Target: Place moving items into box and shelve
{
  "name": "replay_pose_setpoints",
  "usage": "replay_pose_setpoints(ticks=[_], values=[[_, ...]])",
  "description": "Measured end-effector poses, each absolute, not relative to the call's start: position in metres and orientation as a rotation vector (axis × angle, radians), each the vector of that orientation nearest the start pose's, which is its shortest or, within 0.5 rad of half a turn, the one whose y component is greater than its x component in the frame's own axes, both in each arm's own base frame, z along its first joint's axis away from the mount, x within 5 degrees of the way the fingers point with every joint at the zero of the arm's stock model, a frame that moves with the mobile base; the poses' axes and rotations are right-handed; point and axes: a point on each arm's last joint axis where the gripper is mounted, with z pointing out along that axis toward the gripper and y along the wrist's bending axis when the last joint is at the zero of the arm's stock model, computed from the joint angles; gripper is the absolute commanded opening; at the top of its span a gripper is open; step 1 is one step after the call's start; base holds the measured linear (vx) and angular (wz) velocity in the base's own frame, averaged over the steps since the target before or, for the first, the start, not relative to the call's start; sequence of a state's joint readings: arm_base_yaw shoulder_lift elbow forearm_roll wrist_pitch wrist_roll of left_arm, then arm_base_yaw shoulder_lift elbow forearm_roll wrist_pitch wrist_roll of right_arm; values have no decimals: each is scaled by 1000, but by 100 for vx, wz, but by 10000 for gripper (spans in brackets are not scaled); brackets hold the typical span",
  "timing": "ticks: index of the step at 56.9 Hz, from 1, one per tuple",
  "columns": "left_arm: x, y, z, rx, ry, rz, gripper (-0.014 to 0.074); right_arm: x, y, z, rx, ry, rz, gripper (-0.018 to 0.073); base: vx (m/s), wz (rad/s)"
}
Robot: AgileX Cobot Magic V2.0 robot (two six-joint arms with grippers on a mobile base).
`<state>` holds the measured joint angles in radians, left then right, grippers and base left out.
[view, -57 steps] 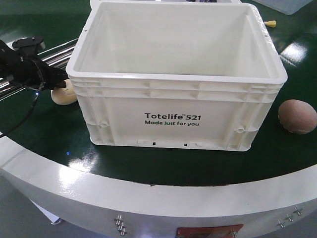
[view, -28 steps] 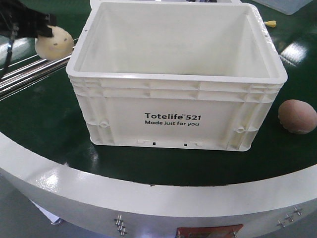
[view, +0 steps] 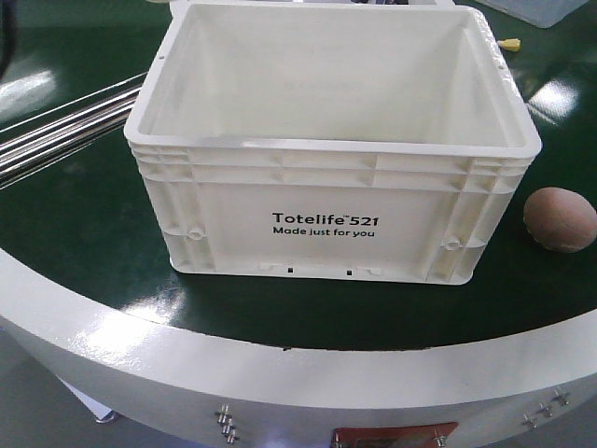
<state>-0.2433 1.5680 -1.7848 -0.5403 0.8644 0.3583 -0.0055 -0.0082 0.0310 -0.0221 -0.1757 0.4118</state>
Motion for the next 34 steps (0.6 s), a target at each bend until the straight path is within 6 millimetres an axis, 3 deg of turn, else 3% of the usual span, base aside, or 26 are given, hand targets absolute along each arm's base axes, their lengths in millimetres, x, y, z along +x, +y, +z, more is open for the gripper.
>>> replay_pose_setpoints(ticks=[11, 17, 23, 30, 34], values=[[361, -160, 416, 553, 2059, -603, 64, 54, 0, 219, 241, 1314, 305, 69, 0, 0], [377, -175, 388, 599, 2109, -605, 181, 54, 0, 222, 213, 1321, 268, 76, 0, 0], [388, -182, 367, 588, 2156, -653, 347, 52, 0, 239, 164, 1322, 204, 77, 0, 0], [392, -185, 357, 590, 2183, -676, 517, 58, 0, 264, 160, 1444, 170, 83, 0, 0], [391, -185, 358, 593, 2190, -682, 554, 68, -1, 276, 159, 1544, 148, 86, 0, 0]])
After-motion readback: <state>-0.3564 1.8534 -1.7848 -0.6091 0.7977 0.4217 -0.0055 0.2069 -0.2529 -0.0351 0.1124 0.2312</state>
